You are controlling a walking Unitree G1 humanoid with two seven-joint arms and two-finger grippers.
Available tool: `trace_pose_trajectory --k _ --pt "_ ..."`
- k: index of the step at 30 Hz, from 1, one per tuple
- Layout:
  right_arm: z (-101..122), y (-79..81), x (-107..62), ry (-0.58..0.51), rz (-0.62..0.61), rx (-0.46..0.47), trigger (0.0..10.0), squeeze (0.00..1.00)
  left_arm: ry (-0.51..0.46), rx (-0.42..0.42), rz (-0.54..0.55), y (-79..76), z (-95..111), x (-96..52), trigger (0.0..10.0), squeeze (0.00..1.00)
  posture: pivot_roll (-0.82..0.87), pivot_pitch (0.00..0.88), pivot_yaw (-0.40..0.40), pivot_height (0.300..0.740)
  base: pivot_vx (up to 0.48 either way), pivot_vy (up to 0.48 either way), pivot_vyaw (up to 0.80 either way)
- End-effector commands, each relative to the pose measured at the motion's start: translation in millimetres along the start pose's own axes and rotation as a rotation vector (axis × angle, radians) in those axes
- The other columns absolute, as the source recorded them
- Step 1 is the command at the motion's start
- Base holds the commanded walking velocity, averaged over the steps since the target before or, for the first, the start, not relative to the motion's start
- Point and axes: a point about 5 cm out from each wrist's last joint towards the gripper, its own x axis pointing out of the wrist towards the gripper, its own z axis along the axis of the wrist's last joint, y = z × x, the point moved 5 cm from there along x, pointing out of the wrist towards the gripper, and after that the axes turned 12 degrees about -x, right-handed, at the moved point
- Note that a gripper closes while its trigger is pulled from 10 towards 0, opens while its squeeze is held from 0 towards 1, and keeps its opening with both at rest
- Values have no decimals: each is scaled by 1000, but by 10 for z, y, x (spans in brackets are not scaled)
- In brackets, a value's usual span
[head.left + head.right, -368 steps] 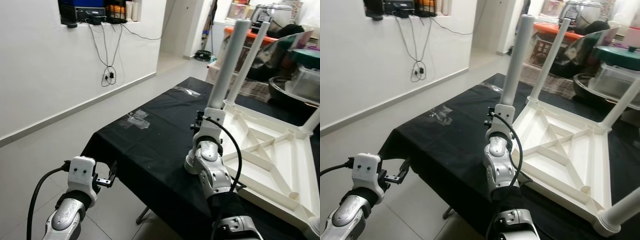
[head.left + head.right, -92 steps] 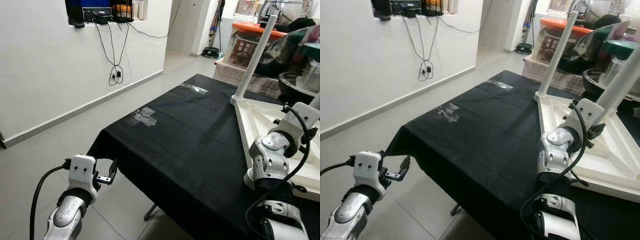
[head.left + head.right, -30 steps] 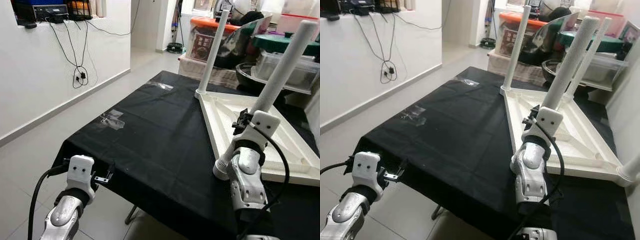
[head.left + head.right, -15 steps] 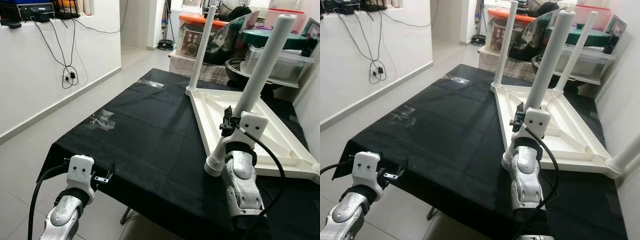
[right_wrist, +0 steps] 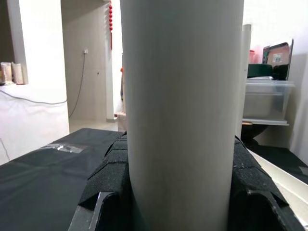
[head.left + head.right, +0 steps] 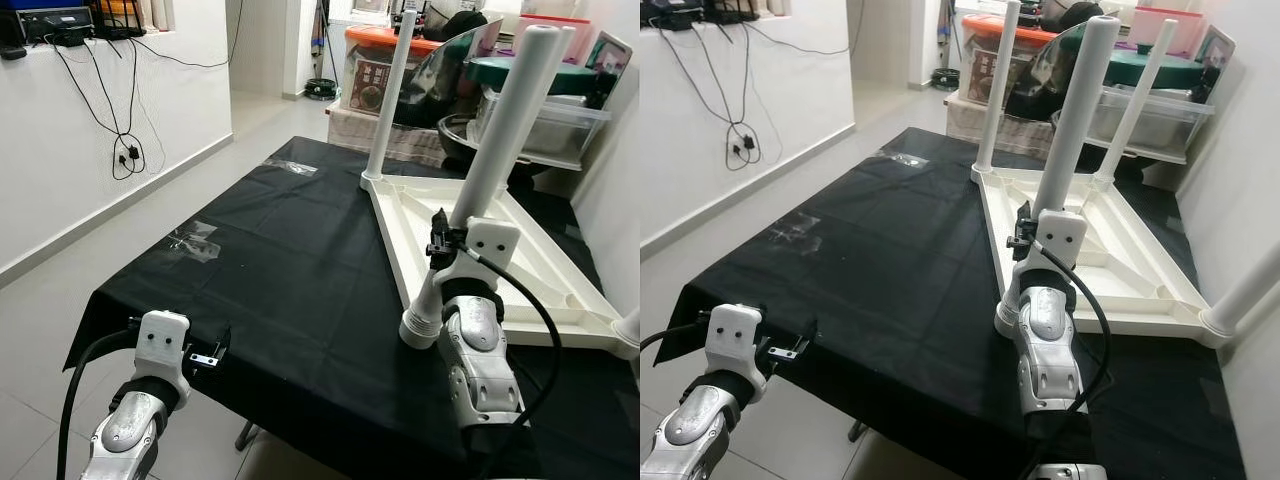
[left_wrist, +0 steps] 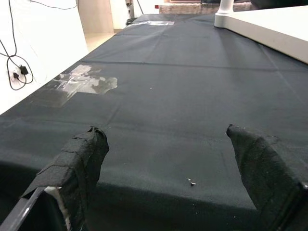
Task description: Building children table
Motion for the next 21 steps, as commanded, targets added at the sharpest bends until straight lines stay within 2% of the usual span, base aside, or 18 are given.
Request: trace_pose_trajectory --k 1,21 --pt "-408 198 -119 186 88 41 10000 0 25 6 -2 -8 -61 7 10000 0 66 0 -64 740 0 0 0" --pt "-333 182 -88 197 116 44 10000 0 31 7 -7 -22 -87 20 10000 0 57 0 -63 740 0 0 0"
